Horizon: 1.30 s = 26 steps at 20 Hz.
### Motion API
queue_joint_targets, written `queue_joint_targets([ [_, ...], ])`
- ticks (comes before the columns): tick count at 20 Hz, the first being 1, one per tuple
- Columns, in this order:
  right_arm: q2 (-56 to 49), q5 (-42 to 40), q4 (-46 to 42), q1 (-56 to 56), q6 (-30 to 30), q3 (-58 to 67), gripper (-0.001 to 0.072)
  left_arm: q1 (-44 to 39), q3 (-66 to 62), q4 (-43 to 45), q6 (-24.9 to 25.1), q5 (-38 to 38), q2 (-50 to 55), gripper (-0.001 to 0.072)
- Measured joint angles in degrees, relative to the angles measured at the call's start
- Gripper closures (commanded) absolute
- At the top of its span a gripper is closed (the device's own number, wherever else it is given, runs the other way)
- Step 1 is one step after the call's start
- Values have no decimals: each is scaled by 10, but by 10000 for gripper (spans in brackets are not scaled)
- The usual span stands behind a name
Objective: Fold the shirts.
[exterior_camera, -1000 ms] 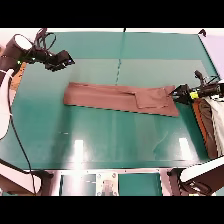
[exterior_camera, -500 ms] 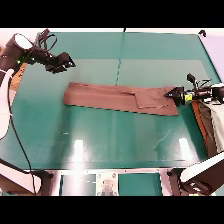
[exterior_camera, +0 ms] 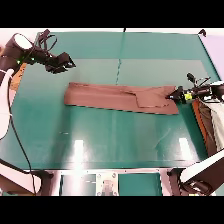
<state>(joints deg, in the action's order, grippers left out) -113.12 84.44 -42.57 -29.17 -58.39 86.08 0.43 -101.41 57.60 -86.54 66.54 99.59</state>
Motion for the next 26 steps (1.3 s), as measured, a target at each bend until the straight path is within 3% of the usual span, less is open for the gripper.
queue_joint_targets([
  [1, 0, 4, 5, 4, -1, 2, 690, 0, 0, -3, 0, 0, 0, 103],
  [2, 1, 5, 7, 8, -3, 3, 691, 0, 0, -8, 0, 0, 0, 151],
  [4, 1, 8, 8, 12, -9, 8, 691, -6, 0, -16, 1, -1, 0, 675],
  [9, 10, 40, 10, 20, -35, 41, 692, -74, 8, -27, 35, -36, 12, 688],
  [19, 83, 141, 12, 69, -128, 169, 692, -312, 14, -43, 59, -220, 145, 688],
  [26, 105, 161, 12, 126, -174, 240, 692, -369, -1, -63, 61, -268, 195, 688],
])
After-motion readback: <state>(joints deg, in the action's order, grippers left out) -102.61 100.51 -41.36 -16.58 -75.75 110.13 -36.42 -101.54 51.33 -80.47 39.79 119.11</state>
